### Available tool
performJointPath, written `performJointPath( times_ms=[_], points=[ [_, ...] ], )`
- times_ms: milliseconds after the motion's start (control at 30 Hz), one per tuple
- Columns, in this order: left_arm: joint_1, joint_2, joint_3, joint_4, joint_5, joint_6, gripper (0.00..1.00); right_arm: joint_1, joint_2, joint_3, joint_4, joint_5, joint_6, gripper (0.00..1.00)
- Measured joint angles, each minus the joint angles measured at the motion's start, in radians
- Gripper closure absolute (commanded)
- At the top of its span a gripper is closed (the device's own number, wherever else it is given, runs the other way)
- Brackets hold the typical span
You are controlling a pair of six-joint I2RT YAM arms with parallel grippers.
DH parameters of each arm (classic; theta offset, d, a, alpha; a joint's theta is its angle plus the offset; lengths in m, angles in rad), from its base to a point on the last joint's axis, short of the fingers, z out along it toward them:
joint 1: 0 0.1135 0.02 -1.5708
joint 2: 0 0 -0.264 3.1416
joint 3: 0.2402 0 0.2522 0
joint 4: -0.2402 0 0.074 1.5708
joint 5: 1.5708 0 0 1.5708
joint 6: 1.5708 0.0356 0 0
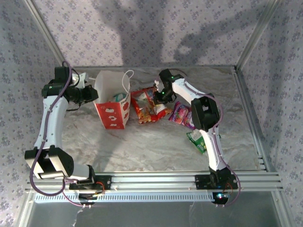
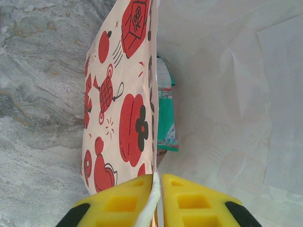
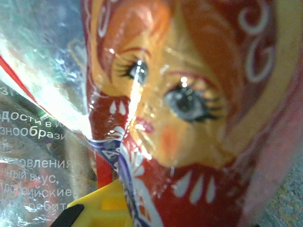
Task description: Place the snacks into the paper bag
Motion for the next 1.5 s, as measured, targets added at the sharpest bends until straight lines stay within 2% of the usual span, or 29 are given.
performJointPath(
  times_ms=[733,1067,1333,1500],
  points=[
    [-0.089,0.0,0.001,0.029,0.012,-0.059,0.87,-0.001,-0.262,-0.111,-0.081,0.136,0.001,1.0],
    [-0.126,0.0,0.001,0.057,0.045,-0.098,0.87,-0.042,-0.376,-0.171,-0.095,0.175,0.019,1.0],
    [-0.126,0.0,0.001,0.056,0.027,-0.101,0.86,-0.045,-0.472,-0.153,-0.109,0.175,0.042,1.0],
    [-0.126,0.0,0.0,0.056,0.014,-0.101,0.81,-0.038,-0.508,-0.087,-0.123,0.175,0.069,1.0]
  ],
)
